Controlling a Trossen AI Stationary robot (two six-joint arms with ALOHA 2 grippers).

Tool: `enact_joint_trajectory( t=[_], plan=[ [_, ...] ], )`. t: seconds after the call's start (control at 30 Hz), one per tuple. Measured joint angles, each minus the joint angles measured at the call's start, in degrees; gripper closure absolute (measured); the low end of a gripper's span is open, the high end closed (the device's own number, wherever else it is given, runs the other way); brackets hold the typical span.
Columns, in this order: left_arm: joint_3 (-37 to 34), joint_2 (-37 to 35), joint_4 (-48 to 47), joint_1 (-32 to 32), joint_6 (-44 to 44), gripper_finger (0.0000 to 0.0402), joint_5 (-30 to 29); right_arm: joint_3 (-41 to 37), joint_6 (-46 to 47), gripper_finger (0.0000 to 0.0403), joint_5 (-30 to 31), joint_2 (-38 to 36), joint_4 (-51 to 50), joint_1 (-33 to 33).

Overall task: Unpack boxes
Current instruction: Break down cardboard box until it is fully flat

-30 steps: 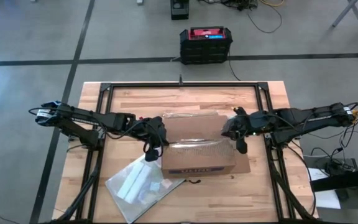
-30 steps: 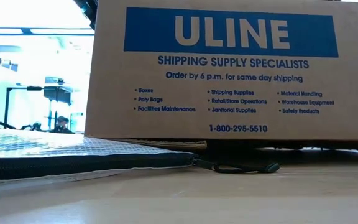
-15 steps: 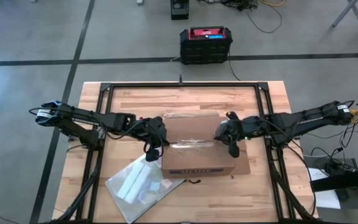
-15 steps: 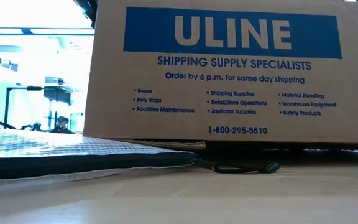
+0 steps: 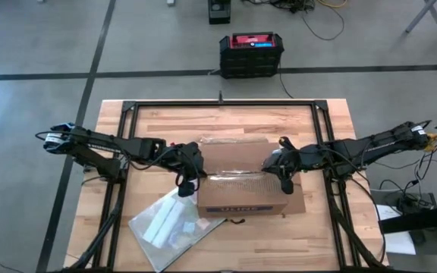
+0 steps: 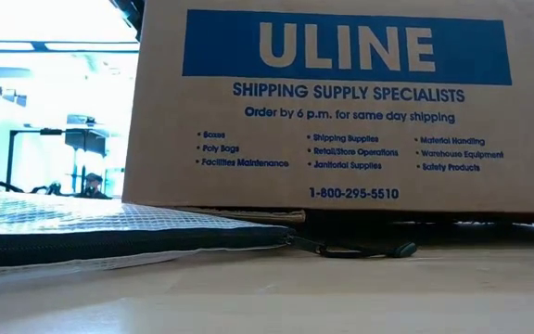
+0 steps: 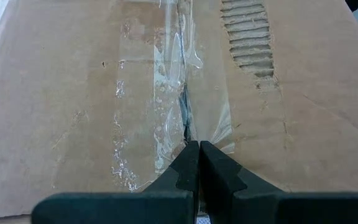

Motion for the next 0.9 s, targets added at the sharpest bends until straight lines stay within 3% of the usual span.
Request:
enact_joint_trajectory(
  t=[0.63, 0.9],
  plan=[
    [-0.1, 0.0, 0.3, 0.0, 0.3, 0.0401, 0.0, -0.4, -3.3, 0.0363, 0.5, 3.4, 0.8, 0.0],
    [-0.1, 0.0, 0.2, 0.0, -1.2, 0.0401, -0.1, -0.4, 0.0, 0.0363, 0.6, 0.3, -6.5, 0.1]
  ],
)
